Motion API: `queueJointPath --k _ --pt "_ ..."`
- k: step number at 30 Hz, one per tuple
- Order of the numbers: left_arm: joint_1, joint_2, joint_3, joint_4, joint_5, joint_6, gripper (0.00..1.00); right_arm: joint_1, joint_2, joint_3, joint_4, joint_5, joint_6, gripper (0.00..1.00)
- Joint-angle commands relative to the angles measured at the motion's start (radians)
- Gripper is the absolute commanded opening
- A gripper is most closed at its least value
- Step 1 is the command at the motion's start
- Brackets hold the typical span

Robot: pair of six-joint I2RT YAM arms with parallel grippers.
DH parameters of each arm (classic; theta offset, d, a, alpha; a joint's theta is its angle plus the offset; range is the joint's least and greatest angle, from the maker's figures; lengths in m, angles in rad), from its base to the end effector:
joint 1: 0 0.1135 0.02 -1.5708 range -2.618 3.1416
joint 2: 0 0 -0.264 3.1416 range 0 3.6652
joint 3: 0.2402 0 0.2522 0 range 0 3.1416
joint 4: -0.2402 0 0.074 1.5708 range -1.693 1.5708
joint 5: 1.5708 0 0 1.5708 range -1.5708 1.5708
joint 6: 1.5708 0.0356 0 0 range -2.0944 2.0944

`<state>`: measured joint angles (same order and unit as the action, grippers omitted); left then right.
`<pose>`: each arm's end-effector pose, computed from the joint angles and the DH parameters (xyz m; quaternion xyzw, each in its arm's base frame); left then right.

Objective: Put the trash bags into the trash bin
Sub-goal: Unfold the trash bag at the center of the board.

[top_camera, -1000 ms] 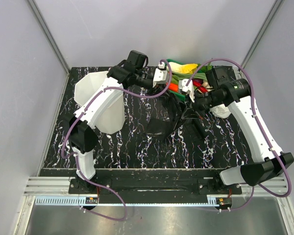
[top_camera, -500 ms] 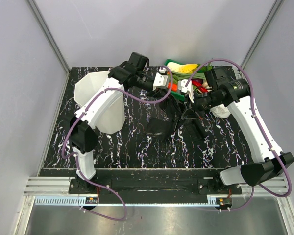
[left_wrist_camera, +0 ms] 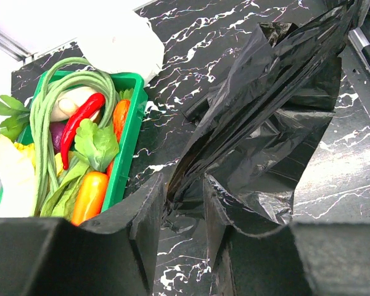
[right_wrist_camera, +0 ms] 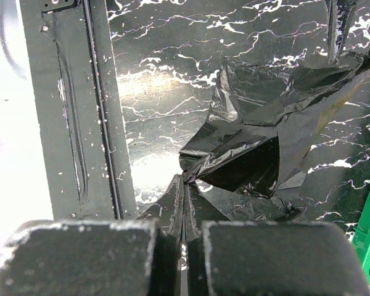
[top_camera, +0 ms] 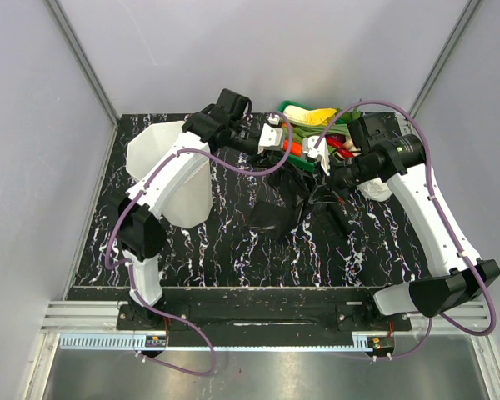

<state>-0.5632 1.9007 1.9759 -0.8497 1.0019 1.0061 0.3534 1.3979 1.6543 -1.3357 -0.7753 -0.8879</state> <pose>0.3323 -0.2453 0.3763 0.7030 0.4406 -0.3572 0.4290 0.2196 0.1076 0.4061 -0.5970 0.6770 0.2942 0.3141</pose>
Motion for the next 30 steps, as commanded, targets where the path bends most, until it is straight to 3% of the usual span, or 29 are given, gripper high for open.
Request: queueJointPath --k 1,30 --pt "0.005 -0.006 0.024 0.014 0.024 0.031 0.36 0.010 -0.025 -0.001 -0.102 0.007 0.001 0.00" --pt "0.000 0.087 0.124 0.014 0.044 0.020 0.27 0.013 -0.046 -0.025 -0.085 0.016 0.021 0.00"
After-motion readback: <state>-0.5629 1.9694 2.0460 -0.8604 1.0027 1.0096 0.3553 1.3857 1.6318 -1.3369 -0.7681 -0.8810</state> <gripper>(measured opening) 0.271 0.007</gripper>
